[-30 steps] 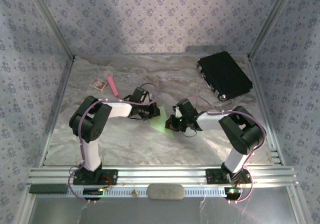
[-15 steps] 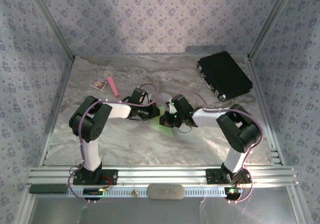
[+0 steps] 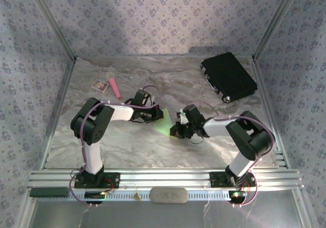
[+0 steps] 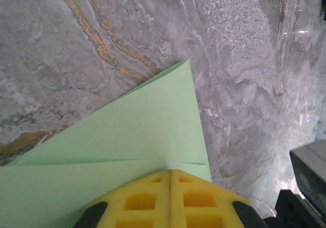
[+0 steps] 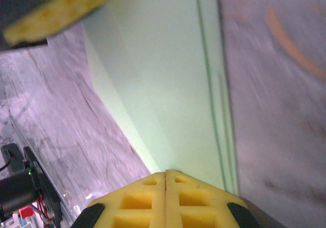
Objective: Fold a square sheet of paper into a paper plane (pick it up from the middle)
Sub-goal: Fourth fold the wing at the center of the table.
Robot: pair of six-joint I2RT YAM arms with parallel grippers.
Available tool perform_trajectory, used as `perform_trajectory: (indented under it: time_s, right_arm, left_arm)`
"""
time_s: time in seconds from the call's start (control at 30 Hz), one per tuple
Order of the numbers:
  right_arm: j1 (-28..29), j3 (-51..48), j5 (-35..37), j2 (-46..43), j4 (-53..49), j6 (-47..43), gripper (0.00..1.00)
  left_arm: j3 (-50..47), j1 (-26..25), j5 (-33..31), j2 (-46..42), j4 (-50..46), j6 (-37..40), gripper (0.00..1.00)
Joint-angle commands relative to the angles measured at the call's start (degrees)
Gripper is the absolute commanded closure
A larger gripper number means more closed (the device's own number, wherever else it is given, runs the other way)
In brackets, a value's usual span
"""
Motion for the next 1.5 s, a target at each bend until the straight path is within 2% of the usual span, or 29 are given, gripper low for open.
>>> perform_trajectory:
  time_s: [0.0, 0.2, 0.43, 0.47, 0.53, 0.6, 0.67, 1.03, 1.27, 1.47]
  right_arm:
    - [-0.4, -4.8, 1.2, -4.0, -4.1, -0.5, 1.0]
    - [-0.7, -13.3, 4.6, -11.7, -4.8, 2.0, 1.0]
    - [-0.2, -13.4, 10.5, -25.0, -6.5, 2.8, 0.99]
    - [-0.1, -13.3, 11.4, -26.9, -6.1, 3.3, 0.94]
    - [0.2, -13.4, 12.3, -29.1, -5.3, 5.6, 0.73]
    - [0.2, -13.2, 11.6, -29.2, -4.3, 7.7, 0.57]
    - [0.2, -12.2, 11.1, -27.8, -5.1, 9.2, 0.52]
    - [2.9, -7.7, 6.4, -12.9, -0.8, 13.9, 0.56]
    - [3.0, -7.1, 9.4, -13.4, -5.1, 14.1, 0.57]
    - [2.6, -7.9, 8.5, -13.3, 0.2, 14.5, 0.62]
  left_arm:
    - [-1.9, 0.6, -2.7, 2.8, -2.1, -0.1, 0.97]
    - [-2.2, 0.7, -1.5, 2.3, -0.5, -0.9, 0.97]
    - [-2.1, 0.7, -0.4, 1.2, 0.0, -1.8, 0.96]
    - [-2.1, 0.8, -0.4, 0.9, -0.1, -1.9, 0.96]
    - [-2.0, 0.8, -0.3, 0.5, -0.2, -2.2, 0.96]
    - [-1.9, 0.8, -0.1, 0.1, -0.4, -2.5, 0.96]
    - [-1.9, 0.8, -0.1, -0.1, -0.4, -2.8, 0.95]
    - [-2.1, 1.1, 0.9, 0.0, 1.0, -4.1, 0.94]
    - [-1.9, 1.1, 1.2, 0.1, 0.9, -4.2, 0.94]
    - [-2.0, 1.2, 1.2, 0.1, 1.1, -4.3, 0.94]
